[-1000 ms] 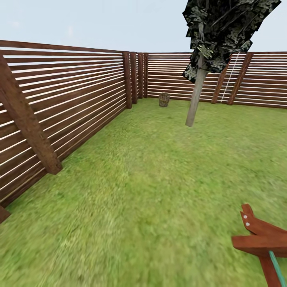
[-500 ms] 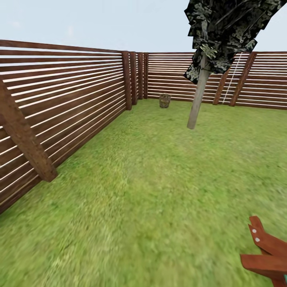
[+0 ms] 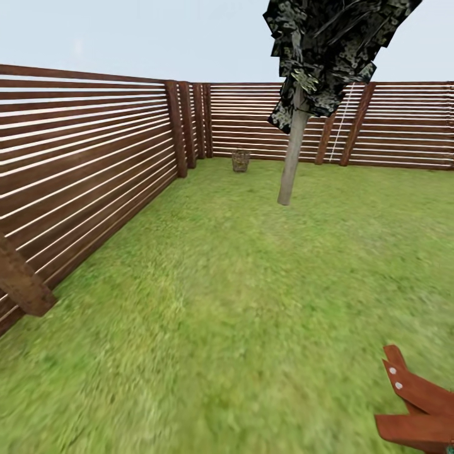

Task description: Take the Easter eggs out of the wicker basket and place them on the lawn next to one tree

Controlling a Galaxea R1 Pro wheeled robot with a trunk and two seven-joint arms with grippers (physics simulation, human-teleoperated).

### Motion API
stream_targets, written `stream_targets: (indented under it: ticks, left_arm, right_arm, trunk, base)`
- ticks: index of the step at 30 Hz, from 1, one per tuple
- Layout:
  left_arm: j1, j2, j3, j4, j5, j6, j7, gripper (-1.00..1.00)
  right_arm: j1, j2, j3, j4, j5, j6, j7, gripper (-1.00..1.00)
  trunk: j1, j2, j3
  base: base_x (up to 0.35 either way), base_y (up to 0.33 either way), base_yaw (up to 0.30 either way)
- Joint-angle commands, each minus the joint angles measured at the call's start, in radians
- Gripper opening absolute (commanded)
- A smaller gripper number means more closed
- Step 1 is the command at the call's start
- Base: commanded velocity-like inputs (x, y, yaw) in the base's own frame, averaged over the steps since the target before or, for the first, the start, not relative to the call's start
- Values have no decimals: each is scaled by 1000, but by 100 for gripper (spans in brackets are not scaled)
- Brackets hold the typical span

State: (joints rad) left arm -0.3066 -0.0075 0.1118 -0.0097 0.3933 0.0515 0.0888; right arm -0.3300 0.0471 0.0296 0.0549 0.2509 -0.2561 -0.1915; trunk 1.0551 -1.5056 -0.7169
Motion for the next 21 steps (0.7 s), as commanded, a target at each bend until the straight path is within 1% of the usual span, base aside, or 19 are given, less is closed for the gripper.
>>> stream_targets:
  ticks: [1,5,7,21]
  left_arm:
    - [0,0,8,-1,-2,4,3,100]
    - [0,0,8,-1,-2,4,3,100]
    - [0,0,8,-1,-2,4,3,100]
    - [0,0,9,-4,-2,4,3,100]
  right_arm:
    - [-2,0,3,5,6,-5,-7,100]
    - [-1,0,3,5,6,-5,-7,100]
    - [-1,2,3,5,7,-5,-8,100]
    - [-1,-1,3,3,7,-5,-8,100]
  trunk:
    - [1,0,-1]
    - [1,0,-1]
    - [1,0,-1]
    - [1,0,-1]
  base:
    - [339,0,-292]
    - [339,0,-276]
    - [339,0,-111]
    - [339,0,-9]
